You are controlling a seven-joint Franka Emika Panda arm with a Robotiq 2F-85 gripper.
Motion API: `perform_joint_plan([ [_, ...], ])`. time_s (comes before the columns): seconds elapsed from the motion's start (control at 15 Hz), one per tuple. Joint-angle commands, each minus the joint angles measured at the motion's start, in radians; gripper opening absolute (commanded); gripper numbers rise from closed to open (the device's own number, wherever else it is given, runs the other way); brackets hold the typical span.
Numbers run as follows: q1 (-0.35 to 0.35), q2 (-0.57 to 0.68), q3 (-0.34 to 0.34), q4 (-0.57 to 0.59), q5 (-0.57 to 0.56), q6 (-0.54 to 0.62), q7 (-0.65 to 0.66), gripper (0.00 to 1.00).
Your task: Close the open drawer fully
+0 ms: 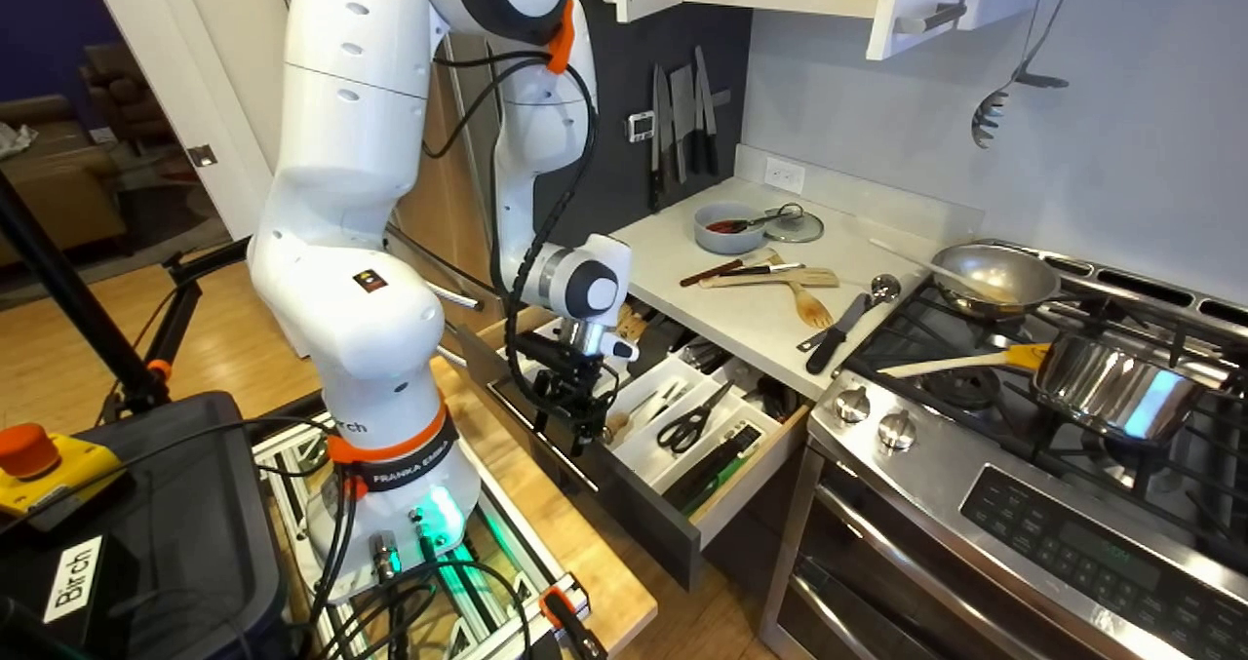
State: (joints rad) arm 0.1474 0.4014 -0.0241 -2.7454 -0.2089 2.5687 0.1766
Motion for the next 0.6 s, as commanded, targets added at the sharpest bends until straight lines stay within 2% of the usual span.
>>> perform_joint_plan([
  [0.0,0.114,0.061,-0.135,0.000,-0.148,0.152,0.182,1.00],
  [0.33,0.329,0.042,-0.397,-0.005,-0.335,0.301,0.388,1.00],
  [0.53,0.381,0.020,-0.511,0.042,-0.395,0.346,0.442,1.00],
])
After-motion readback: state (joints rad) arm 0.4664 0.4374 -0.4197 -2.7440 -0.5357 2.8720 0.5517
